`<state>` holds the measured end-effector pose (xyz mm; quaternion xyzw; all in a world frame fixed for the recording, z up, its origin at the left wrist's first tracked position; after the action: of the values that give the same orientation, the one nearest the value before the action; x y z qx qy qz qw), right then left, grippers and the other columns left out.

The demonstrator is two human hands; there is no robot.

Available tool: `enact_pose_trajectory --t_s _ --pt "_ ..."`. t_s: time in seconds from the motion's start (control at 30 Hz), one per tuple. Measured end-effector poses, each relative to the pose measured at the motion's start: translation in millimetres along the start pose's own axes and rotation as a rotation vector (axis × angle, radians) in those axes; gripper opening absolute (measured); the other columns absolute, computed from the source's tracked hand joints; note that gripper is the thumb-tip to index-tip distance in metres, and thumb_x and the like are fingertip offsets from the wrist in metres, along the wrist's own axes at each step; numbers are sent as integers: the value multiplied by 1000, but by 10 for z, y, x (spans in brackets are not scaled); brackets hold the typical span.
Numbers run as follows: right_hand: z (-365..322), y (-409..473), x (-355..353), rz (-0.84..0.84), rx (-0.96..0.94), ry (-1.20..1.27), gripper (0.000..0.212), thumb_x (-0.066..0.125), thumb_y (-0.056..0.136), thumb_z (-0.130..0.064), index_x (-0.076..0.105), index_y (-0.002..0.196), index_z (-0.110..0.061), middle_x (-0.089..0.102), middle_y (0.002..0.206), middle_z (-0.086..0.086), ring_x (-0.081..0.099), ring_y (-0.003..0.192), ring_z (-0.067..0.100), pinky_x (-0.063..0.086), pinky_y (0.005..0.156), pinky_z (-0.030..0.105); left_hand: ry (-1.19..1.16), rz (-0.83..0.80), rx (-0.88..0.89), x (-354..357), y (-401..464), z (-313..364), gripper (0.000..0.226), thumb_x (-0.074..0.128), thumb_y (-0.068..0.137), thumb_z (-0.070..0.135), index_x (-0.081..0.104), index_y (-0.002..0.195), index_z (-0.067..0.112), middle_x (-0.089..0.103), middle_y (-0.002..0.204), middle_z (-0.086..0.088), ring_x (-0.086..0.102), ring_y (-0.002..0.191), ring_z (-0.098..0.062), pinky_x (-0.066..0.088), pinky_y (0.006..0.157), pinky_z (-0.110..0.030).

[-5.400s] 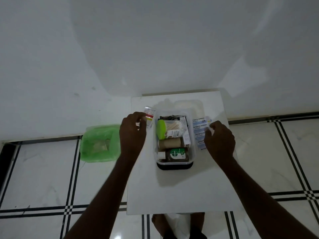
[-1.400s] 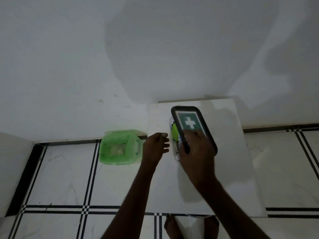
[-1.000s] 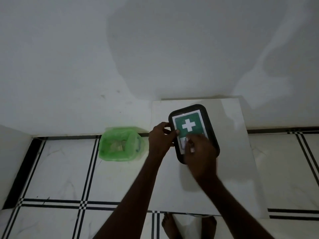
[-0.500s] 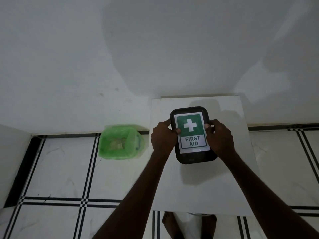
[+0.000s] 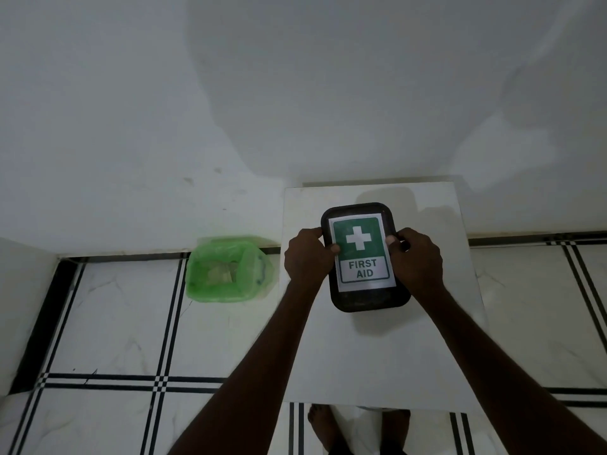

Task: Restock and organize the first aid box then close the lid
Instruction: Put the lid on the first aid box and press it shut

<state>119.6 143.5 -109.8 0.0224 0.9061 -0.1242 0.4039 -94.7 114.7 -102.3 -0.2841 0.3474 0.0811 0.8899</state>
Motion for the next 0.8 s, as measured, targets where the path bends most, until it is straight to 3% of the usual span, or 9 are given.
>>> enact_pose_trajectory --t_s 0.1,0.2,0.37,0.6,0.8 --pt "-18 -33 33 -38 -4 -11 35 45 99 -33 58 106 -1 64 105 18 55 83 23 44 71 33 -70 -22 -13 57 66 -104 67 65 68 42 60 133 26 75 109 -10 73 96 -31 58 88 -47" --pt "8 -55 53 -73 22 102 30 48 98 -30 53 108 -2 65 105 17 59 84 24 53 73 38 -172 -58 -23 89 142 -175 69 64 62 41 63 129 23 78 95 -7 74 93 -31 59 86 -49" --pt "6 -91 44 -52 62 175 26 52 97 -28 51 104 -3 67 101 17 66 87 32 57 75 45 -205 -63 -43 60 109 -139 67 65 61 40 66 126 22 78 95 -7 73 93 -31 59 86 -49" --pt "64 -45 -24 -42 80 128 30 54 95 -34 60 109 -8 70 104 12 60 81 21 55 78 39 -346 -118 -30 -46 5 -81 48 76 81 20 61 126 14 75 97 -14 75 86 -29 62 79 -48" --pt "90 -62 -62 5 120 199 24 63 90 -30 59 102 -9 71 95 11 66 82 26 57 80 46 -305 23 21 -96 -43 -21 49 70 74 46 68 116 20 77 88 -7 75 83 -24 61 80 -48"
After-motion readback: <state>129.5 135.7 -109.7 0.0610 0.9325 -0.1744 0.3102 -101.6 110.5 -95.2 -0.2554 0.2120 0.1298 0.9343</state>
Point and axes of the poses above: each hand's wrist, its own y-axis towards the middle knuckle, its own x-axis out of the palm, z = x × y, the point moved 8 cm from there along y, towards the middle knuckle
